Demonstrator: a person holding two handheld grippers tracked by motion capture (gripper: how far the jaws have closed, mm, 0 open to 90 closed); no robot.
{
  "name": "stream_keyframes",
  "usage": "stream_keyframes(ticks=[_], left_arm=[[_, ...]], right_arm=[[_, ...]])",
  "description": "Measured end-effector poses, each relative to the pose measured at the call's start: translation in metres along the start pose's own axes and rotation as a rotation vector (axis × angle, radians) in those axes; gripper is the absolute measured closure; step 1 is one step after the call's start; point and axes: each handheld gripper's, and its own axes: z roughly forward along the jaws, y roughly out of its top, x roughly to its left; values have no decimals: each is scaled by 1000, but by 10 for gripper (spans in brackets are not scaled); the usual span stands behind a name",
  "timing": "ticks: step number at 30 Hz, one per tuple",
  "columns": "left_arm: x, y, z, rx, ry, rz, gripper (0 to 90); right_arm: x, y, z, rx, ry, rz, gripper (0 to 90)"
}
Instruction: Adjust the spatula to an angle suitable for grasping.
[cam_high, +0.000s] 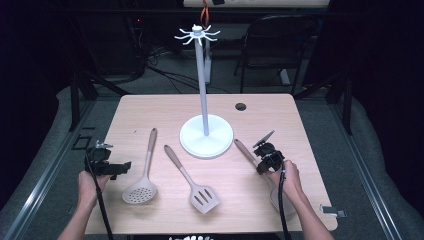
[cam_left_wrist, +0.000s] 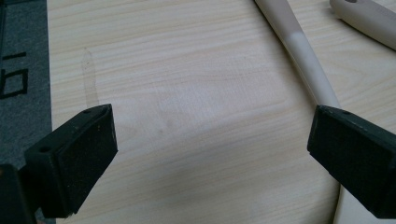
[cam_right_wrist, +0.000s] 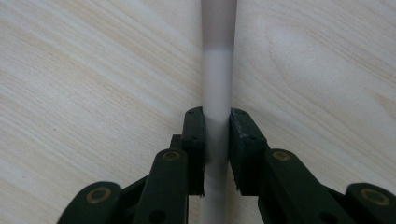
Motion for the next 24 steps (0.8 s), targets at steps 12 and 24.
stream_keyframes(ticks=[12, 24], left_arm=[[-6, 3, -4, -14, -14, 29, 16], [-13, 5, -9, -38, -44, 49, 3]], right_arm=[[4, -5, -23, -77, -7, -38, 785], [21, -6, -39, -170, 9, -91, 785]])
